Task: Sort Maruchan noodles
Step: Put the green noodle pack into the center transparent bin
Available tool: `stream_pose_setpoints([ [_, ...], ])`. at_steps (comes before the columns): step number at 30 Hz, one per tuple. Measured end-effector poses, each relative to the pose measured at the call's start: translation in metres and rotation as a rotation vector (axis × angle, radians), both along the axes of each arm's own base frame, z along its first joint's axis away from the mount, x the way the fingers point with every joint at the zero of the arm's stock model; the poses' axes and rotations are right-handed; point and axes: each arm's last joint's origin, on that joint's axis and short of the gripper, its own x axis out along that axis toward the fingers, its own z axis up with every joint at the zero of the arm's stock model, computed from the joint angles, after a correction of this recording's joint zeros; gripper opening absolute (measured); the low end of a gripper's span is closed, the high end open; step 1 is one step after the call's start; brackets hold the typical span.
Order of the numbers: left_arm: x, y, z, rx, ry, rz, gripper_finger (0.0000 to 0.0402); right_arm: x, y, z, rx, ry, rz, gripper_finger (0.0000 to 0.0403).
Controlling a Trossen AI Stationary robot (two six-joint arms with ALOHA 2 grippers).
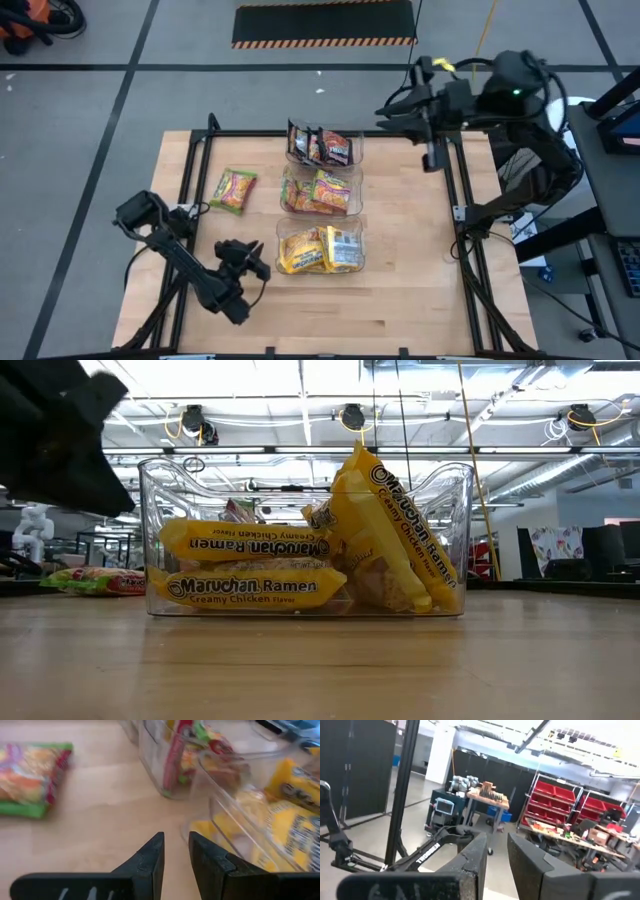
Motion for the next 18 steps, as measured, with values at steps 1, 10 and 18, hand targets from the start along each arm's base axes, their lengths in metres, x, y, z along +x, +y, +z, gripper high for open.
stream_pose_setpoints([
  [1,0.001,0.003,0.001,0.013,0.018,0.009,0.0095,-0.004,0.001,0.001,-0.001,-0.005,0.0,0.0071],
  [10,-0.01,0.028,-0.017,0.034,0.235,0.088,0.0095,-0.028,0.005,0.006,0.0,-0.002,0.0,0.0071],
  [18,-0.025,0.04,-0.022,0.105,0.481,0.078,0.0095,-0.03,0.005,0.006,0.0,-0.004,0.0,0.0071],
])
